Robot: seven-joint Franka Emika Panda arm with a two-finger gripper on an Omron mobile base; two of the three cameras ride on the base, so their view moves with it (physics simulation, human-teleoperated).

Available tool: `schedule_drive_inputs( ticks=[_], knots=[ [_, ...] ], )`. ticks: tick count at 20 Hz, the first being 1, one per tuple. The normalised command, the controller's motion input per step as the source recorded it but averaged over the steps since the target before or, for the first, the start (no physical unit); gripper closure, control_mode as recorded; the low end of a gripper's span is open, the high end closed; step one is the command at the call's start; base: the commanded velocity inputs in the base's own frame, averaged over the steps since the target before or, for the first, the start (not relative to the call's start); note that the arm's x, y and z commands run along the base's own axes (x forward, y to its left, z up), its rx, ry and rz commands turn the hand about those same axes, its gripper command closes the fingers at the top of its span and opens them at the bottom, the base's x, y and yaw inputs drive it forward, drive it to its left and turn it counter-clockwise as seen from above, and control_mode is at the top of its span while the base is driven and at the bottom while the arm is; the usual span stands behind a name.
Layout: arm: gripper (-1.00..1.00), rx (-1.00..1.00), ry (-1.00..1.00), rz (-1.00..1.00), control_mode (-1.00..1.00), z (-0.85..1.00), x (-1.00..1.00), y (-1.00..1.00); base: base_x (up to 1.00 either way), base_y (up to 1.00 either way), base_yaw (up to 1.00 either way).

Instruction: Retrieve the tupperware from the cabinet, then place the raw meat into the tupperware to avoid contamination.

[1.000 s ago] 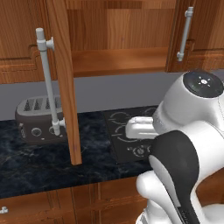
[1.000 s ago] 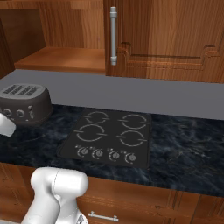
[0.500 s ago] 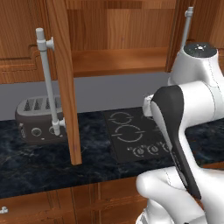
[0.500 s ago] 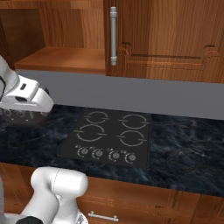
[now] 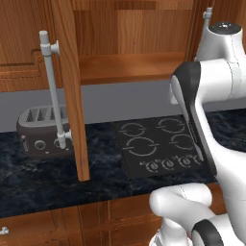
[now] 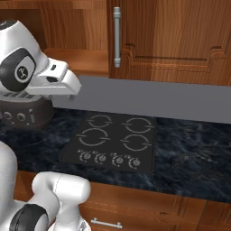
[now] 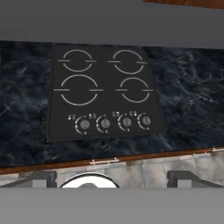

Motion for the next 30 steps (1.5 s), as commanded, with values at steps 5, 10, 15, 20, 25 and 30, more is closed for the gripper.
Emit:
schedule_drive_inputs(
  ticks=[5,10,15,20,25,30],
  knots=[
    [-1.0,-0.1,-0.15,0.0,-1.0,0.32,0.55,-0.49,0.0,0.0,0.0],
    [-1.0,0.0,-0.17,0.0,-1.0,0.35,0.49,-0.42,0.0,0.0,0.0],
    [-1.0,0.01,-0.24,0.0,-1.0,0.37,0.35,-0.37,0.0,0.0,0.0],
    [-1.0,0.02,-0.32,0.0,-1.0,0.32,0.16,-0.19,0.0,0.0,0.0],
    [-1.0,0.0,-0.31,0.01,-1.0,0.23,0.1,-0.15,0.0,0.0,0.0],
    [-1.0,0.02,-0.05,0.03,-1.0,-0.08,0.22,-0.11,0.0,0.0,0.0]
  ],
)
